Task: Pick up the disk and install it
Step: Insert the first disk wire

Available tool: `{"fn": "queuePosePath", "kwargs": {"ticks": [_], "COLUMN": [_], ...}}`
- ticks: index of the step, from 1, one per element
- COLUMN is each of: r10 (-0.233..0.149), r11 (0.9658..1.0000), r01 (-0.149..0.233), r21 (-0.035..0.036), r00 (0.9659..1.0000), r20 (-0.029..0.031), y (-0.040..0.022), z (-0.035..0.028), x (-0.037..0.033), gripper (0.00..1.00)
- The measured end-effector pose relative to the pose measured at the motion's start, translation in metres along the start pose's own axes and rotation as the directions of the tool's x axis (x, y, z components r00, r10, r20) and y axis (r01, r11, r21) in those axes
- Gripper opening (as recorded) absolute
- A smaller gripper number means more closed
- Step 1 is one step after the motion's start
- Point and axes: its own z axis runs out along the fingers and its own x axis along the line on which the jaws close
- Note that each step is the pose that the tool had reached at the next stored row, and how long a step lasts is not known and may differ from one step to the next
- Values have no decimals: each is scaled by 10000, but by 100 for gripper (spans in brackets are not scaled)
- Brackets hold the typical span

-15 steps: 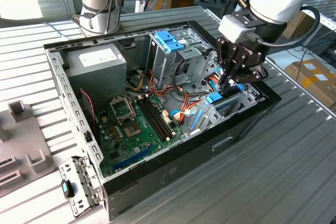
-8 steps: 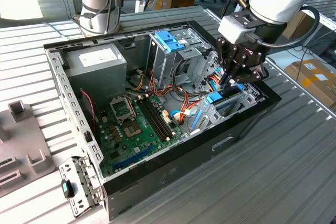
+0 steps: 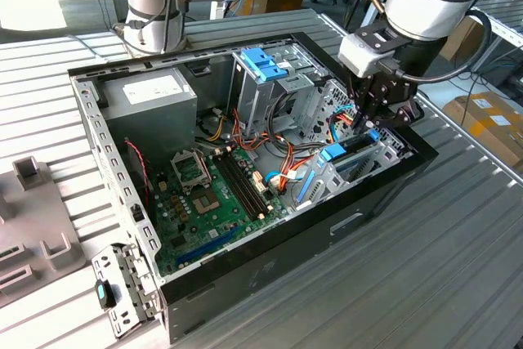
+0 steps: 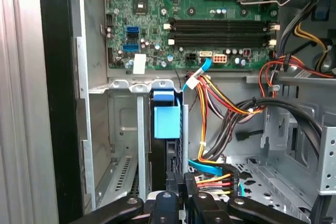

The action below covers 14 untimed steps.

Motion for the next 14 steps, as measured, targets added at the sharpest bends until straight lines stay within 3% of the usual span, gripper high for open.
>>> {"fn": "queuePosePath", "kwargs": {"ticks": [1, 3, 4, 5, 12, 14], "r10": [-4, -8, -11, -15, -28, -31], "r11": [9998, 9991, 9984, 9968, 9887, 9859], "r01": [4, 8, 11, 15, 28, 30], "r21": [193, 418, 568, 793, 1497, 1671], "r00": [10000, 10000, 10000, 10000, 10000, 10000], "r20": [-1, 0, -2, 0, -1, -1], "y": [1, 2, 3, 4, 7, 8], "z": [2, 5, 7, 12, 23, 26], "x": [0, 0, 0, 0, 0, 0], "gripper": [17, 17, 17, 17, 17, 17]}}
